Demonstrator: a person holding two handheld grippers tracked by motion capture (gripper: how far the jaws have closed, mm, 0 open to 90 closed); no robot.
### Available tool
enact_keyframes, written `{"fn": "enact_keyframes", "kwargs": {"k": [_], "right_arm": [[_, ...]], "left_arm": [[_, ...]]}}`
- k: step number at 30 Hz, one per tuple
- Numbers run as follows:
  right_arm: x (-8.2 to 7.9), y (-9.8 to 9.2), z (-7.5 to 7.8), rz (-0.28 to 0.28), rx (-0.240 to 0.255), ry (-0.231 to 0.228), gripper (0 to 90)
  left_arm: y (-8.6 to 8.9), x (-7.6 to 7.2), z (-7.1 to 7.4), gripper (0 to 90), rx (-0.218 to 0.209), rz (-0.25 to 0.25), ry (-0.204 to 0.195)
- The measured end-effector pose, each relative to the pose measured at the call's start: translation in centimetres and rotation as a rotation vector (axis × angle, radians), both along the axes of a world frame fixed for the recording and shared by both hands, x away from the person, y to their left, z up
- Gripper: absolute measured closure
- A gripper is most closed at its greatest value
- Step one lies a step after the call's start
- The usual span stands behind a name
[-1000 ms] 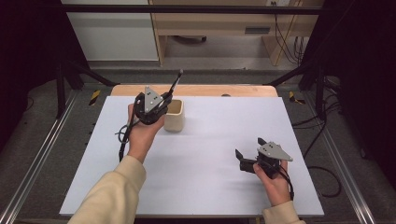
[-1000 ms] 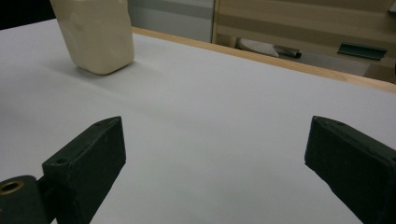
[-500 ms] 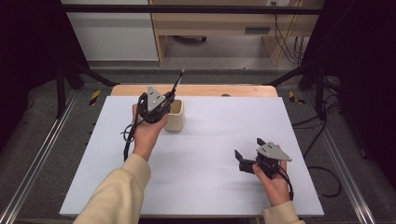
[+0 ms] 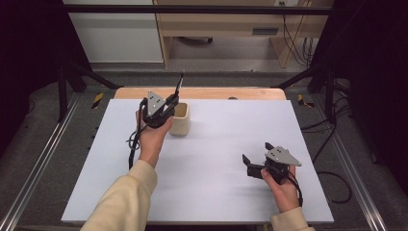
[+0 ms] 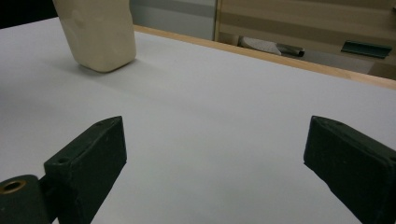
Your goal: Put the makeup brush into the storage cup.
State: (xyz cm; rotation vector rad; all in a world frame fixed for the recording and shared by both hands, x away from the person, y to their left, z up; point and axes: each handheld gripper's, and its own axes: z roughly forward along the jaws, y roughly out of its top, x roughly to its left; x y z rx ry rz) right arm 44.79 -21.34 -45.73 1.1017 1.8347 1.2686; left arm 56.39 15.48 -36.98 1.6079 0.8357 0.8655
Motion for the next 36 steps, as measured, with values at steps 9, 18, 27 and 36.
{"fn": "enact_keyframes", "kwargs": {"k": [9,18,27,36], "right_arm": [[0.0,-0.1,0.0,0.0,0.003,-0.004,6.0],[0.0,-0.1,0.0,0.0,-0.001,-0.003,6.0],[0.1,-0.2,-0.1,0.001,-0.001,0.0,5.9],[0.0,-0.3,0.0,0.007,0.0,-0.009,6.4]], "left_arm": [[0.5,0.3,-1.0,78.8,-0.009,0.013,0.006],[0.5,0.8,-1.5,78.8,-0.008,0.022,0.011],[0.1,1.3,-2.2,78.8,0.017,0.012,0.016],[-0.2,1.5,-2.6,78.8,0.011,0.011,0.02]]}}
